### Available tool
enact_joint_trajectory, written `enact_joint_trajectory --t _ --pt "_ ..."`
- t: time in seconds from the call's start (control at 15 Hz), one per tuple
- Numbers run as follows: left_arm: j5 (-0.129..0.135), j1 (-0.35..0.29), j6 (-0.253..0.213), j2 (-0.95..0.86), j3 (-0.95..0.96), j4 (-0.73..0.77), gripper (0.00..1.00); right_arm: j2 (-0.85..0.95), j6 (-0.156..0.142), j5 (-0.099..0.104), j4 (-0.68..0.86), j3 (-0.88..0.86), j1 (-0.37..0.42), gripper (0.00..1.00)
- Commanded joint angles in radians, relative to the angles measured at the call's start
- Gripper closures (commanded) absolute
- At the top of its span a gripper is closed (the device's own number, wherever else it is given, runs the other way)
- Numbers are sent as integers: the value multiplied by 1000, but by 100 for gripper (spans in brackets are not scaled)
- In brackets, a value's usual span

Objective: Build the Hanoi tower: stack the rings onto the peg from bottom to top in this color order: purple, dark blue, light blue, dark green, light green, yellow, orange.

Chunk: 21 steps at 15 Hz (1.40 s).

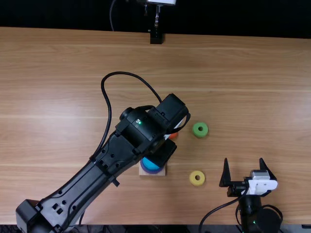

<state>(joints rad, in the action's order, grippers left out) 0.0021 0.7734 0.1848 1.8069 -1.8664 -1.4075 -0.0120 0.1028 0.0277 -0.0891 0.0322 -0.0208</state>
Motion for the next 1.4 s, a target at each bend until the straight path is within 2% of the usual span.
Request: enact_joint_trajectory --t 0.0,0.33,0.4,0.47,0.6,1.0,1.2,1.33 --pt "-9 7 3 6 35 -1 100 12 0 9 0 -14 9 0" --pt "-8 6 3 8 52 1 100 12 0 9 0 -14 9 0" --pt "-6 6 3 8 52 1 94 12 0 9 0 -14 9 0" --pt "2 6 3 8 53 1 66 12 0 9 0 -14 9 0" --pt "9 3 5 6 55 3 0 12 0 9 0 -14 9 0" --pt "3 -8 3 -20 55 25 0 12 0 9 0 -14 9 0" --pt "-8 -56 -3 -130 61 296 0 12 0 9 0 -14 9 0" --pt "-9 -120 -1 -251 88 472 0 12 0 9 0 -14 9 0"
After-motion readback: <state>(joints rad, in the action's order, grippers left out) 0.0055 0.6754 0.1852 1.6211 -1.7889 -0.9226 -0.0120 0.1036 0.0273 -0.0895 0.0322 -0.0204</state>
